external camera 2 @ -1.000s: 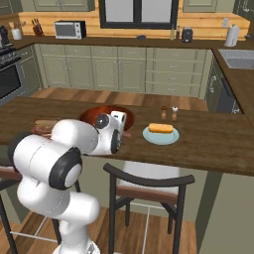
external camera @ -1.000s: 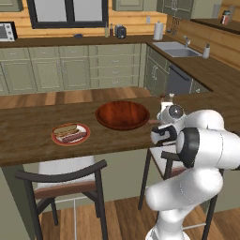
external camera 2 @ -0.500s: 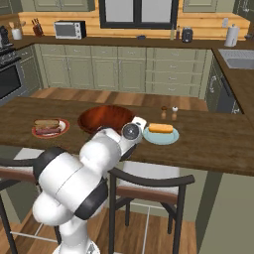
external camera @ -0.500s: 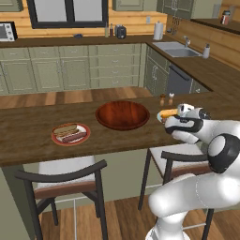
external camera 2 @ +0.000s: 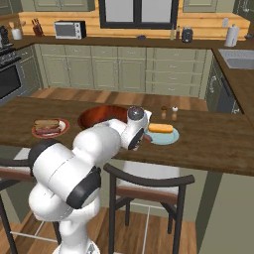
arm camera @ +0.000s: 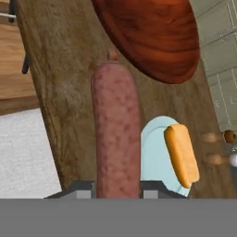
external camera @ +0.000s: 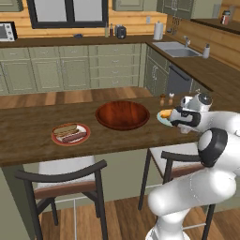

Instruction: Place one bun and one sausage from the bowl on each plate.

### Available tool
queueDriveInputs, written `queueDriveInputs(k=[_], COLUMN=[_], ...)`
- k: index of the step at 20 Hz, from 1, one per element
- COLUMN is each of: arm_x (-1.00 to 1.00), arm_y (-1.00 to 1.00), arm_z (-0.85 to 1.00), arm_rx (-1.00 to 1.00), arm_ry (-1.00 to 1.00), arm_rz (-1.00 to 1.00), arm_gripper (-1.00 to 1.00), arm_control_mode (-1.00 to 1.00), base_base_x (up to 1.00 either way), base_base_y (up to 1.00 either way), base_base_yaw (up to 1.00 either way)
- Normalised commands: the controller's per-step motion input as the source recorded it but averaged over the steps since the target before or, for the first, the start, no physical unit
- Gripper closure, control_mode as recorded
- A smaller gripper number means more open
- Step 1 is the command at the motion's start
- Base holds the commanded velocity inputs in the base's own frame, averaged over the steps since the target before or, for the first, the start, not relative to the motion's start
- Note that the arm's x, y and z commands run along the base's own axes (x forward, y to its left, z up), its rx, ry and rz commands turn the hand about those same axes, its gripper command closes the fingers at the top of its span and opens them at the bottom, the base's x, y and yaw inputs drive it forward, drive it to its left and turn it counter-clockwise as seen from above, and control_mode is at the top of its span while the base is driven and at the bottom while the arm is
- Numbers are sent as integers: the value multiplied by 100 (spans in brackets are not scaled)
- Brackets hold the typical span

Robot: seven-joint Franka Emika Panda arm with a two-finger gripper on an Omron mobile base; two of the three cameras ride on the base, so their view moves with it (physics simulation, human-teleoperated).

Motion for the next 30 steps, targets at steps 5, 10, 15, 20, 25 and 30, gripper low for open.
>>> queueDriveInputs(k=[5,10,15,20,25,30], arm_x=[26,18,4,27,26,22], arm_y=[-30,-50,-34,-50,-28,-4], arm_z=[8,-21,-1,0,-6,-25], arm_rx=[-15,-7,-2,0,0,0], arm_ry=[4,2,5,5,7,11], arm_rz=[-3,0,0,10,14,9], arm_gripper=[100,100,100,100,100,100], arm_control_mode=[-100,-100,-100,-100,-100,-100], base_base_x=[0,0,0,0,0,0], base_base_y=[0,0,0,0,0,0], base_base_yaw=[0,0,0,0,0,0])
